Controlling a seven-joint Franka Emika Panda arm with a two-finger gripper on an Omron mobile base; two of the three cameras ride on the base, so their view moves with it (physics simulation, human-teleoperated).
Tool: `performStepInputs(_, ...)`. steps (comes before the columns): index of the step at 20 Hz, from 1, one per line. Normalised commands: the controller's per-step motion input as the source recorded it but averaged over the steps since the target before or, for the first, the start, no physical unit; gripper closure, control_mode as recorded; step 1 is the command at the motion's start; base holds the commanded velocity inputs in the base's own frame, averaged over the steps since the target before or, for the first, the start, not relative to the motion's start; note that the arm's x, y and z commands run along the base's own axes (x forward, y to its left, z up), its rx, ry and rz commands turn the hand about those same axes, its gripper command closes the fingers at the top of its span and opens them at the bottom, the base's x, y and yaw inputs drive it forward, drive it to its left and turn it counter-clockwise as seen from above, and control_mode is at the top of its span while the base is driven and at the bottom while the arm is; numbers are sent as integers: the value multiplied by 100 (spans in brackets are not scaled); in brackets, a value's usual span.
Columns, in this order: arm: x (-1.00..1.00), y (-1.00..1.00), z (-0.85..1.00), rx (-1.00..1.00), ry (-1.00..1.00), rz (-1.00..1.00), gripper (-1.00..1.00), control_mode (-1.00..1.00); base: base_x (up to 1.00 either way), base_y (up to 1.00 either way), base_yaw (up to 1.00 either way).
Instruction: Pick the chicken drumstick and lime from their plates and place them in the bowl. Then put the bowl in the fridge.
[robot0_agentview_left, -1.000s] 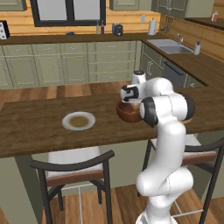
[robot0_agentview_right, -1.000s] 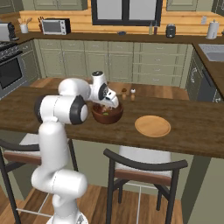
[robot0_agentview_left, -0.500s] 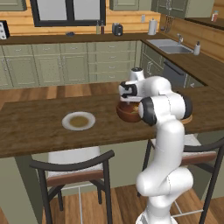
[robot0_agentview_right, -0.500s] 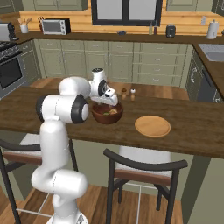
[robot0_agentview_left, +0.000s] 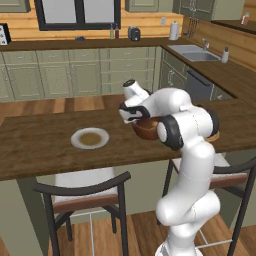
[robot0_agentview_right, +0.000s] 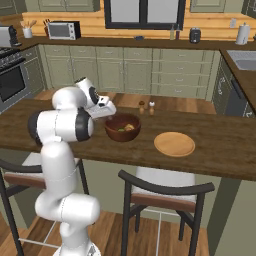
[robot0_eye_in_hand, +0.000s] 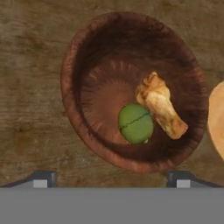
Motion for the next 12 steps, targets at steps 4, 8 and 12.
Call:
performStepInputs(4,-29,3,-3,-7,0,44,-100,-100,0,0,0)
performStepInputs(8,19,0,-17,-1,0,39,-100,-100,0,0,0)
performStepInputs(12,44,0,-33,7,0,27,-100,-100,0,0,0)
